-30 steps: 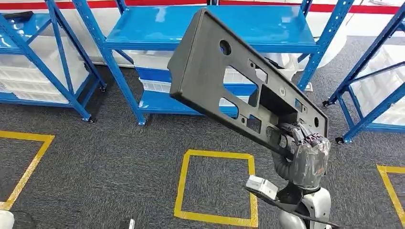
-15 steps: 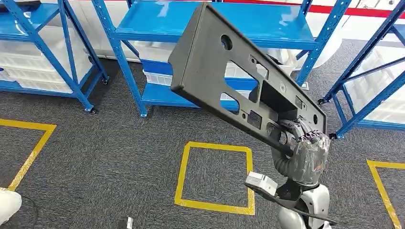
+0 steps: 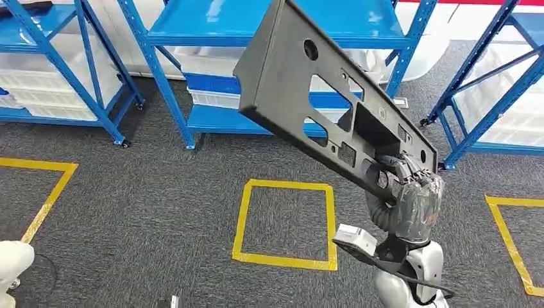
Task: Take the parts from the cabinet and place them on the table.
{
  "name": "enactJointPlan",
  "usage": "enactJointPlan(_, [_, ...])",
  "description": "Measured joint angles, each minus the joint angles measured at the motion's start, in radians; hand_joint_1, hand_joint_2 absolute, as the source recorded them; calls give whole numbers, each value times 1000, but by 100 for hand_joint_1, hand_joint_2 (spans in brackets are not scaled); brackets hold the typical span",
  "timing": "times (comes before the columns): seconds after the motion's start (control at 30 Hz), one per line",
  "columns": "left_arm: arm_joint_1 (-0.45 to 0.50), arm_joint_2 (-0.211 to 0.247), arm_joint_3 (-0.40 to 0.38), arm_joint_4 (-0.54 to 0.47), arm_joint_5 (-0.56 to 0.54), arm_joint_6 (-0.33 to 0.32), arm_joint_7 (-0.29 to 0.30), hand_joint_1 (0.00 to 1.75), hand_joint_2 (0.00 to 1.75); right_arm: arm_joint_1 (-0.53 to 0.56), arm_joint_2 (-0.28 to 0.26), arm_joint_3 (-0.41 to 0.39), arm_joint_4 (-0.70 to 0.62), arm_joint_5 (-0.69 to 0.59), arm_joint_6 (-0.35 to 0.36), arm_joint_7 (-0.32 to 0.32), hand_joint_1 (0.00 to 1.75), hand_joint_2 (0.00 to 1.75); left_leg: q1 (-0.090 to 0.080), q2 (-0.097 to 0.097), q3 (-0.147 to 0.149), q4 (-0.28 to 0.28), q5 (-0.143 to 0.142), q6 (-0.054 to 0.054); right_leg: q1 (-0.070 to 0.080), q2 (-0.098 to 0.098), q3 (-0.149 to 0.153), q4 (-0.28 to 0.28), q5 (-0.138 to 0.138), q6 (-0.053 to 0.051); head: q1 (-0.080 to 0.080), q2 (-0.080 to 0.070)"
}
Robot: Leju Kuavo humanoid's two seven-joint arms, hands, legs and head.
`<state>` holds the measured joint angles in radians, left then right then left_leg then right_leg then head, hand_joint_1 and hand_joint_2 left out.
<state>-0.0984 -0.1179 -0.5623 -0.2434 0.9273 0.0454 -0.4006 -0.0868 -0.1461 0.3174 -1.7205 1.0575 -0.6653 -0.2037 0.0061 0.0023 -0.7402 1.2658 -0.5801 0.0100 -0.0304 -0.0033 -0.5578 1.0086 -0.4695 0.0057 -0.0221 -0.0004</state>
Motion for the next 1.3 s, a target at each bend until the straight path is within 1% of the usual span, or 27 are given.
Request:
enactJointPlan(0.03, [0, 0, 1, -2, 1, 2, -1, 0, 175, 0, 0, 0, 2, -7, 0, -4, 175, 175, 1, 0, -6, 52, -13, -1, 1, 0, -11, 1, 8, 1, 0, 0])
enactJointPlan(0.1, [1, 0, 2, -4, 1, 5, -1, 0, 175, 0, 0, 0, 6, -13, 0, -8, 175, 175, 3, 0, 41, 23, 27, 4, 2, -1, -30, 1, 24, 5, 0, 0])
enactJointPlan(0.17, [0, 0, 2, -7, 1, 5, -1, 0, 175, -1, 0, 0, 6, -14, 0, -10, 175, 175, 2, -2, 169, -149, 80, 18, 2, 1, -43, 0, 38, 12, 0, 0])
enactJointPlan(0.2, [-1, 2, 4, -10, 1, 6, -1, 0, 175, -1, 1, 0, 6, -16, 0, -12, 175, 175, 0, -7, 232, -237, 66, 27, 1, 1, -43, 1, 44, 15, 0, 0])
enactJointPlan(0.23, [-3, 2, 6, -11, 1, 6, -2, 0, 175, -3, 0, 0, 6, -22, 0, -14, 175, 175, -6, -6, 248, -268, 60, 25, 6, 0, -47, 1, 50, 25, 2, 0])
enactJointPlan(0.33, [0, 2, 10, -11, 4, 5, -3, 0, 175, -5, 1, 2, 6, -40, 0, -22, 175, 175, -16, -7, 232, -266, 78, 36, 0, -1, -47, -12, 73, 50, -5, 0])
enactJointPlan(0.37, [2, 2, 11, -11, 5, 5, -3, 0, 175, -5, 0, 2, 6, -41, 0, -22, 175, 175, -7, -4, 222, -288, 100, 44, 11, -1, -55, -11, 76, 57, -4, 0])
enactJointPlan(0.43, [0, 1, 15, -11, 6, 3, -5, 0, 175, -7, -2, 1, 10, -42, 0, -24, 175, 175, -9, 1, 208, -296, 128, 60, 8, 0, -97, 58, -4, 36, 0, 0])
enactJointPlan(0.47, [1, 1, 16, -11, 7, 1, -6, 0, 175, -7, -1, 1, 12, -42, 0, -24, 175, 175, -10, 1, 194, -295, 138, 59, 8, 0, -118, 129, -52, 29, 2, 0])
enactJointPlan(0.53, [4, 0, 18, -11, 7, 1, -6, 0, 175, -7, -2, 1, 19, -42, 0, -24, 175, 175, -15, 3, 165, -293, 159, 63, 8, 0, -158, 284, -117, 31, 2, 0])
enactJointPlan(0.57, [6, 0, 19, -11, 7, 1, -6, 0, 175, -6, -2, 1, 23, -42, 0, -24, 175, 175, -18, 3, 152, -292, 169, 63, 9, 0, -149, 301, -112, 39, 1, 0])
enactJointPlan(0.63, [9, 0, 24, -11, 9, 1, -6, 0, 175, -8, -2, 2, 28, -44, 0, -24, 175, 175, -21, 2, 129, -289, 185, 60, 9, 0, -67, 208, -66, 56, 1, 0])
enactJointPlan(0.67, [9, 0, 25, -11, 10, 1, -6, 0, 175, -10, -1, 2, 31, -44, 0, -24, 175, 175, -21, 1, 116, -283, 193, 57, 10, 0, 4, 108, -42, 60, 2, 0])
enactJointPlan(0.7, [9, 0, 25, -12, 10, 1, -6, 0, 175, -14, -1, 2, 32, -44, 0, -24, 175, 175, -22, 0, 108, -275, 199, 52, 10, -1, 69, 12, -46, 53, 2, 0])
enactJointPlan(0.73, [8, 0, 26, -12, 11, 1, -6, 0, 175, -18, 0, 3, 33, -43, 0, -24, 175, 175, -28, -1, 97, -267, 203, 47, 17, 2, 99, -37, -60, 38, 2, 0])
enactJointPlan(0.83, [10, -3, 26, -13, 12, 0, -7, 0, 175, -19, 0, 3, 37, -32, 0, -24, 175, 175, -23, -1, 97, -269, 222, 33, 28, 5, 68, -24, -46, 23, 2, 0])
enactJointPlan(0.87, [11, -2, 26, -13, 12, 0, -7, 0, 175, -20, 0, 4, 39, -31, 0, -24, 175, 175, -23, -3, 93, -269, 228, 26, 19, 4, 66, -29, -36, 10, 2, 0])
enactJointPlan(0.9, [11, 0, 27, -12, 12, 0, -7, 0, 175, -23, 4, 5, 41, -30, 0, -23, 175, 175, -16, -7, 83, -256, 212, 21, 7, -1, 61, -32, -25, -1, 5, 0])
enactJointPlan(0.93, [13, 0, 27, -12, 12, 0, -7, 0, 175, -24, 6, 6, 42, -29, 0, -23, 175, 175, -14, -7, 67, -216, 147, 11, 8, -1, 55, -32, -13, -11, 1, 0])
enactJointPlan(1.0, [13, 0, 27, -12, 13, 0, -7, 0, 175, -23, 8, 6, 44, -27, 0, -20, 175, 175, -4, -6, 24, -70, 27, -4, 8, -1, 30, -31, 9, -14, -5, 0])
enactJointPlan(1.03, [13, 0, 27, -12, 13, 0, -7, 0, 175, -22, 8, 6, 45, -25, 0, -20, 175, 175, -1, -6, 7, 1, -4, -10, 8, -1, 16, -29, 19, -12, -5, 0])
enactJointPlan(1.07, [12, 0, 28, -12, 12, 0, -8, 0, 175, -20, 8, 6, 47, -24, 0, -19, 175, 175, 4, -5, 7, 45, -3, -15, 7, -1, 0, -27, 30, -8, -5, 0])
enactJointPlan(1.13, [13, 1, 29, -12, 13, 0, -7, 0, 175, -18, 10, 6, 50, -24, 0, -16, 175, 175, 10, -5, 71, -10, 56, -17, 5, -1, -22, -24, 45, 1, -5, 0])
enactJointPlan(1.2, [12, 1, 29, -12, 13, 0, -7, 0, 175, -16, 10, 6, 50, -24, 1, -11, 175, 175, 14, -24, 198, -182, 97, -10, 1, 15, -37, -24, 57, 13, -5, 0])
enactJointPlan(1.23, [11, 2, 31, -12, 15, 0, -6, 0, 175, -17, 12, 6, 49, -31, 3, -10, 175, 175, 16, -68, 245, -258, 65, -4, 0, 15, -43, -23, 63, 20, -5, 0])
enactJointPlan(1.27, [13, 2, 34, -12, 16, -1, -6, 0, 175, -22, 13, 7, 49, -42, 5, -9, 175, 175, 14, -77, 263, -288, 62, -2, 4, 18, -47, -23, 71, 27, 0, 0])
enactJointPlan(1.3, [14, 2, 34, -12, 19, -2, -4, 0, 175, -22, 15, 7, 49, -47, 6, -8, 175, 175, 5, -64, 259, -285, 61, 1, 3, 24, -50, -23, 78, 37, -2, 0])
